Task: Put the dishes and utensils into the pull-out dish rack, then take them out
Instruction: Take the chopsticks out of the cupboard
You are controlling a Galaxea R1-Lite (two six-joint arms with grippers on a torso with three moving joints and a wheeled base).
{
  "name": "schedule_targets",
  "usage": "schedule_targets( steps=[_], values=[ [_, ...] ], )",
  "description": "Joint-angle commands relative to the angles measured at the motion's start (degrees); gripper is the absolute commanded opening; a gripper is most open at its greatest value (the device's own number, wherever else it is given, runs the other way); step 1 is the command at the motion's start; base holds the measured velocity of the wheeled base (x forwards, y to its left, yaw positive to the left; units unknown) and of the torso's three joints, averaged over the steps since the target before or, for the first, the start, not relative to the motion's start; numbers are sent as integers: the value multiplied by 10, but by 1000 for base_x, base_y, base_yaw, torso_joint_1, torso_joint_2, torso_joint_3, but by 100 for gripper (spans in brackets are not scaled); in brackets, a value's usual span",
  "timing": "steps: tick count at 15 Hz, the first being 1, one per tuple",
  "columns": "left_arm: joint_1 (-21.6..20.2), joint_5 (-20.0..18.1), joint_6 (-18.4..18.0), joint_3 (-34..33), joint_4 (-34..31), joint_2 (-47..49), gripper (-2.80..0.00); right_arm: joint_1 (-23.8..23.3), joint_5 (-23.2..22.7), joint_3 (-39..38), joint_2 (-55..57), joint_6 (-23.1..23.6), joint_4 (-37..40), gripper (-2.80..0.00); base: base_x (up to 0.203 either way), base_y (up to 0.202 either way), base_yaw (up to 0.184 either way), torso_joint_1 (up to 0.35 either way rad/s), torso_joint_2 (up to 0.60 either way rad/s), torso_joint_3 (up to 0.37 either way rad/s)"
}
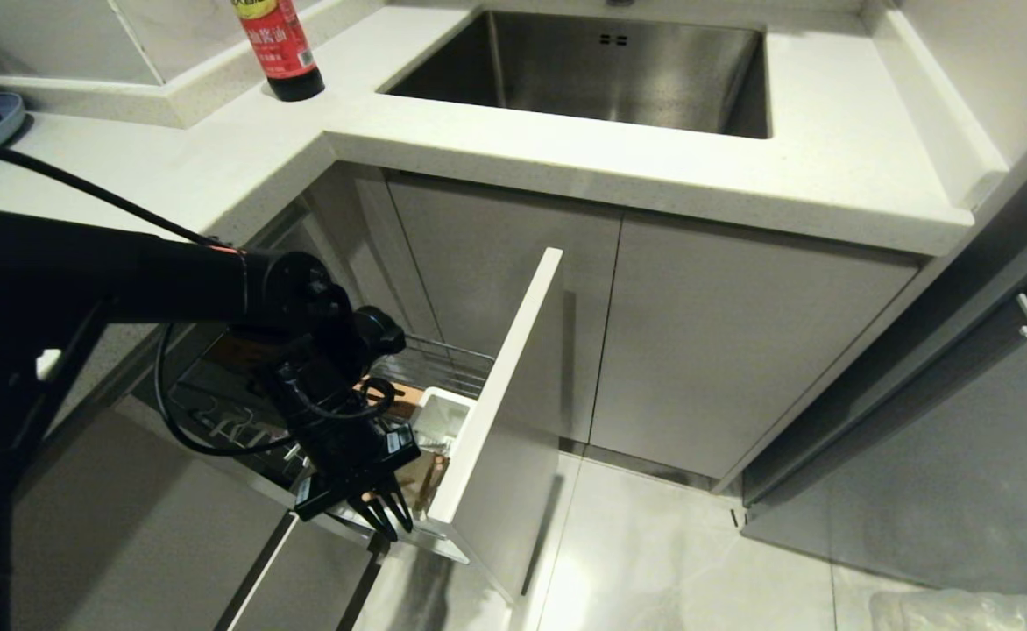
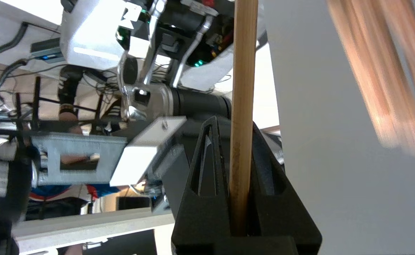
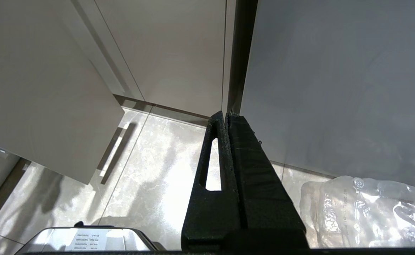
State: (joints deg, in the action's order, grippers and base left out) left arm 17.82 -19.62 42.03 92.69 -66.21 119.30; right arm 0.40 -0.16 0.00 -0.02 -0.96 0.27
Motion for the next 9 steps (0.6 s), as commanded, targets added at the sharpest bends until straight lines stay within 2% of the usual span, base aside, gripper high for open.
schedule_targets(
  steps=[1,3,6,9],
  values=[
    [0,-2,8,4,-11,-50,-280,0,0,0,0,0,0,-280,0,0,0,0,0,0],
    [0,-9,17,6,-27,-81,-280,0,0,0,0,0,0,-280,0,0,0,0,0,0],
    [0,-39,20,7,-53,-135,-280,0,0,0,0,0,0,-280,0,0,0,0,0,0],
    [2,-49,18,5,-77,-190,-280,0,0,0,0,0,0,-280,0,0,0,0,0,0]
  ],
)
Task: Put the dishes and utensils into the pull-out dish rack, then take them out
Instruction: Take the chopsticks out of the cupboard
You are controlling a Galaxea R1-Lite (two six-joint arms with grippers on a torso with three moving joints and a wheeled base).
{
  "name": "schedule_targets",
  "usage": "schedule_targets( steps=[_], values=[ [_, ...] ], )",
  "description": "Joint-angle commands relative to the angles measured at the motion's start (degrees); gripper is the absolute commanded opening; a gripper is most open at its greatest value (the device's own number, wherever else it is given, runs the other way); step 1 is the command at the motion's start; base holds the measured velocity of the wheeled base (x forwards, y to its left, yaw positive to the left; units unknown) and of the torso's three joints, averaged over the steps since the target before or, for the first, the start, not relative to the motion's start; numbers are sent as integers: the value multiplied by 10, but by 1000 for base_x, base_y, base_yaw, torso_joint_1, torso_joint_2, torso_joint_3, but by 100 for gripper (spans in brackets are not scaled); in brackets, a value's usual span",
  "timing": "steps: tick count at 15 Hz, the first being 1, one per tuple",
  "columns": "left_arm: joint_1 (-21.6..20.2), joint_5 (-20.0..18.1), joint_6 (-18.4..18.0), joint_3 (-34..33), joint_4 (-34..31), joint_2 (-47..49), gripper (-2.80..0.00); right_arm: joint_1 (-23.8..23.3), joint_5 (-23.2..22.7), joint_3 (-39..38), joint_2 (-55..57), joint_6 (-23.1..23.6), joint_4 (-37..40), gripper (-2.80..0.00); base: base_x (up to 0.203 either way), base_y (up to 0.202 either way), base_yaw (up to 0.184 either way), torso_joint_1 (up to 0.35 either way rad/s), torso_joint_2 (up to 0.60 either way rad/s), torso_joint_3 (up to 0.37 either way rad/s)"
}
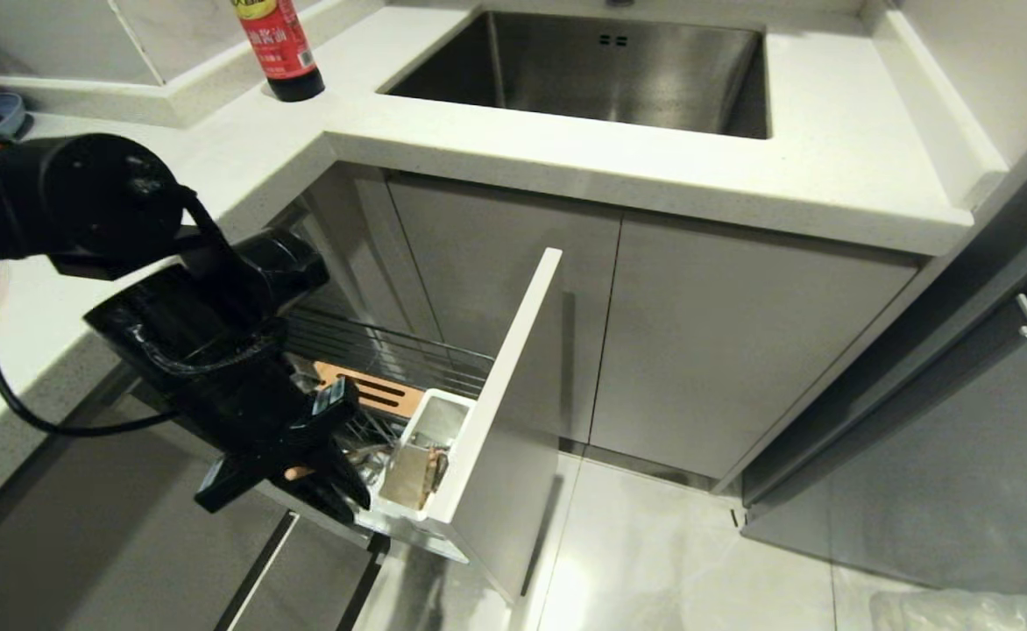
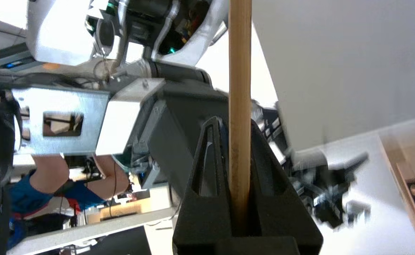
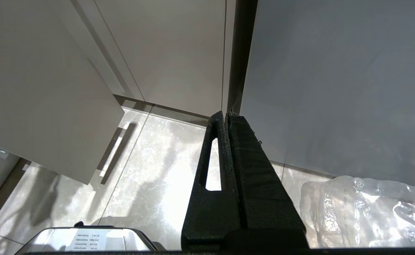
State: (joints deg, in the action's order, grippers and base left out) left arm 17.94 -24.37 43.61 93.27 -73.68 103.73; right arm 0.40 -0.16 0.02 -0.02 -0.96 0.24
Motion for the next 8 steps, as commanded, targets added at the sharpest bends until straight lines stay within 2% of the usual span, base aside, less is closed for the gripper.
schedule_targets(
  steps=[1,5,8],
  values=[
    [2,-7,1,-1,-12,-55,-280,0,0,0,0,0,0,-280,0,0,0,0,0,0],
    [4,-40,-1,1,-40,-135,-280,0,0,0,0,0,0,-280,0,0,0,0,0,0],
    [30,-58,-7,3,-51,-209,-280,0,0,0,0,0,0,-280,0,0,0,0,0,0]
  ],
)
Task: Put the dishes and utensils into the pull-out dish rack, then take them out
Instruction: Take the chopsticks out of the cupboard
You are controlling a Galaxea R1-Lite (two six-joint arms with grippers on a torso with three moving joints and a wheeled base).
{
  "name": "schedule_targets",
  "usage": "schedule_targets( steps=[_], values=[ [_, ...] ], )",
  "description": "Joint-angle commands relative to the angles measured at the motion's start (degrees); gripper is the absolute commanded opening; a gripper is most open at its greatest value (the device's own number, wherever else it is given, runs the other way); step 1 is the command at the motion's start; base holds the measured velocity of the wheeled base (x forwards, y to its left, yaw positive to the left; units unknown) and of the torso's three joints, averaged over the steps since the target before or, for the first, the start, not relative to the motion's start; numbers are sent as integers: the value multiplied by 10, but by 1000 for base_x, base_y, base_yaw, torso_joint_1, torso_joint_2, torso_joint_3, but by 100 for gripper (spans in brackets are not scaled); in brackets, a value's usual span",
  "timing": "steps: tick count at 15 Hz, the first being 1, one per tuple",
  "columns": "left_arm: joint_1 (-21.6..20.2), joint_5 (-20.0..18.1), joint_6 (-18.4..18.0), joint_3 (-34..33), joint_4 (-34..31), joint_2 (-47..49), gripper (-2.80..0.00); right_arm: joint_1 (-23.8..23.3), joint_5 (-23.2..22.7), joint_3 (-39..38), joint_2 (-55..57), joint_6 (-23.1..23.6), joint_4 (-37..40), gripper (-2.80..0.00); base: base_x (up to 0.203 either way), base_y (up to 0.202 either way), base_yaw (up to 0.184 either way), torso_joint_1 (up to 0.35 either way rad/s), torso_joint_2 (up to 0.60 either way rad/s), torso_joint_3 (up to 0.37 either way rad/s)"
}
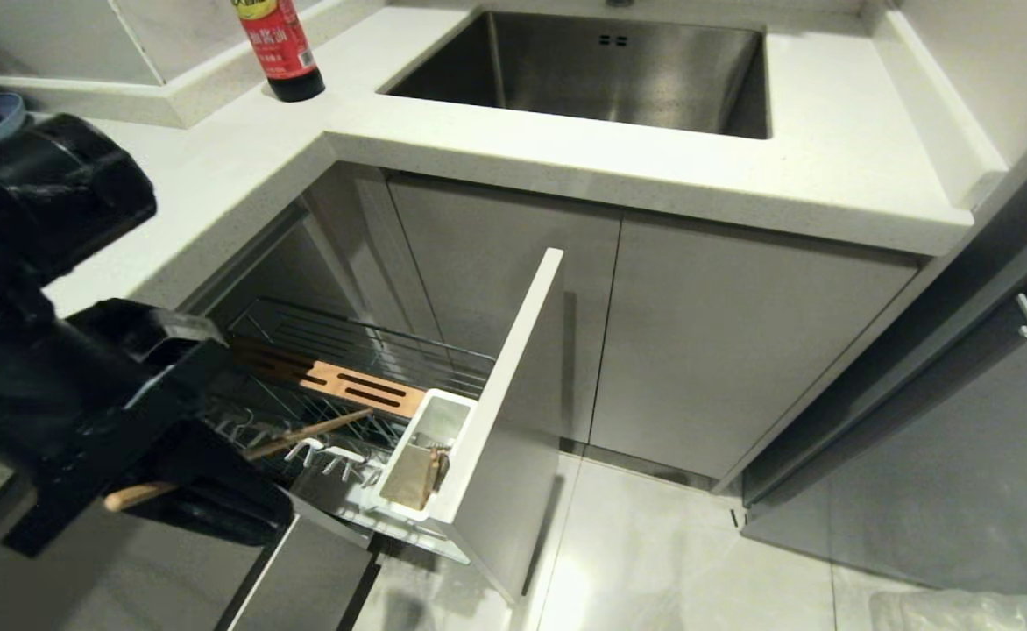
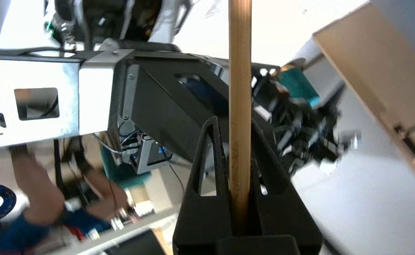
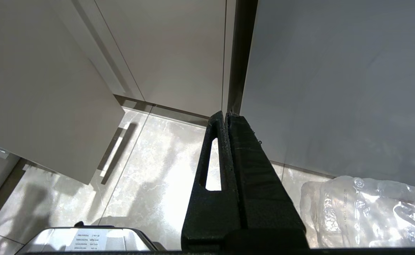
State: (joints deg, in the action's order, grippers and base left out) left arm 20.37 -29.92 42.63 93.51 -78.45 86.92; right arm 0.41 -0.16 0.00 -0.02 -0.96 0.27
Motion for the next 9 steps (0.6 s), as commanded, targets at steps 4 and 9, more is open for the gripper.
schedule_targets(
  steps=[4,9],
  values=[
    [30,22,-15,36,3,-151,-280,0,0,0,0,0,0,-280,0,0,0,0,0,0],
    [29,92,-119,113,21,-256,-280,0,0,0,0,0,0,-280,0,0,0,0,0,0]
  ],
)
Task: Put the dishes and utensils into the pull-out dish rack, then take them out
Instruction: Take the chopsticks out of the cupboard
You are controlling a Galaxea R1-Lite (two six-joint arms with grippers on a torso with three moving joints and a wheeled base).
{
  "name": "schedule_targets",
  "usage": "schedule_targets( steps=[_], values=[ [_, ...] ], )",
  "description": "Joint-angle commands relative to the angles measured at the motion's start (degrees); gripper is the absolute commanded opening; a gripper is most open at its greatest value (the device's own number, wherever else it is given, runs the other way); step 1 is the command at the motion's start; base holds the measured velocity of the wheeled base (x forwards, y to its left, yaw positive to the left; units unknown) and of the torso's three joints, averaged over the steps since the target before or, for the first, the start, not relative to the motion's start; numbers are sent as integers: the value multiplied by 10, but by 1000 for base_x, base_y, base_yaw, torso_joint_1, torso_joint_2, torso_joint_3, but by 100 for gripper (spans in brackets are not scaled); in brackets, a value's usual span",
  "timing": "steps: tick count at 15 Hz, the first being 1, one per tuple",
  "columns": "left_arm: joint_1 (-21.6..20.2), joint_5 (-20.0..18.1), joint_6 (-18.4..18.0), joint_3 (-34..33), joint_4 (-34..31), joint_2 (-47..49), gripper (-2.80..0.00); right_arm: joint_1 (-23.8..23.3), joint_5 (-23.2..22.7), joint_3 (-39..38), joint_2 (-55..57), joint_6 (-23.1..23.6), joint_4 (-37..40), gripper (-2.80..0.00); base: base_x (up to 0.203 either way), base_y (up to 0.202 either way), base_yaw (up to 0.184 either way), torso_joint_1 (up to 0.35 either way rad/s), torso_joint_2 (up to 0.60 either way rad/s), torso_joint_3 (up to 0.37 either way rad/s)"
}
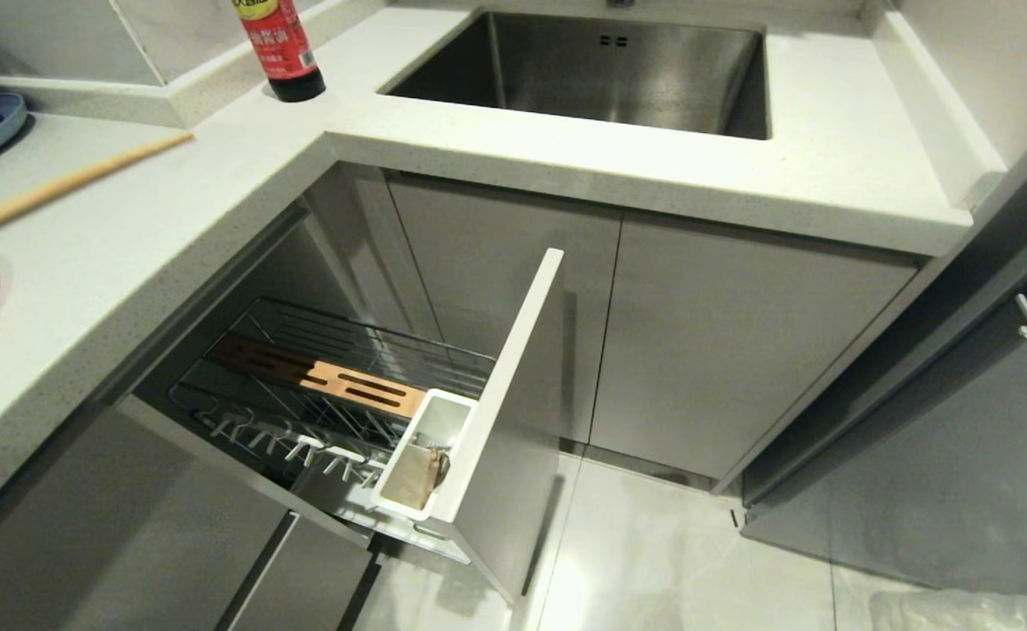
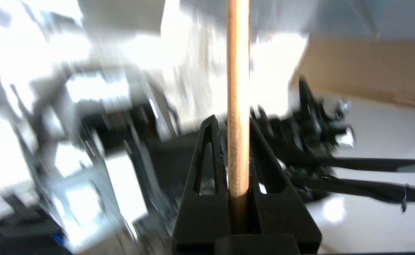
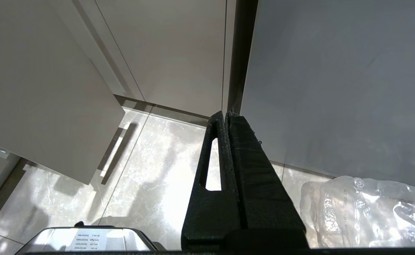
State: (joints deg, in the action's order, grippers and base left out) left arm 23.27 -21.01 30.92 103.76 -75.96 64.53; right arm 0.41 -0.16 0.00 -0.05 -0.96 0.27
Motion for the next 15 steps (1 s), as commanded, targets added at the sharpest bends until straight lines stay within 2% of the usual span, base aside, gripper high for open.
schedule_targets(
  steps=[1,4,8,10,13,15],
  values=[
    [-20,24,-10,16,6,-40,-280,0,0,0,0,0,0,-280,0,0,0,0,0,0],
    [-141,84,-37,35,28,-48,-280,0,0,0,0,0,0,-280,0,0,0,0,0,0],
    [-345,226,-102,42,91,-26,-280,0,0,0,0,0,0,-280,0,0,0,0,0,0],
    [-426,278,-144,44,109,12,-280,0,0,0,0,0,0,-280,0,0,0,0,0,0],
    [-509,298,-186,46,122,69,-280,0,0,0,0,0,0,-280,0,0,0,0,0,0],
    [-542,299,-191,46,129,104,-280,0,0,0,0,0,0,-280,0,0,0,0,0,0]
  ],
)
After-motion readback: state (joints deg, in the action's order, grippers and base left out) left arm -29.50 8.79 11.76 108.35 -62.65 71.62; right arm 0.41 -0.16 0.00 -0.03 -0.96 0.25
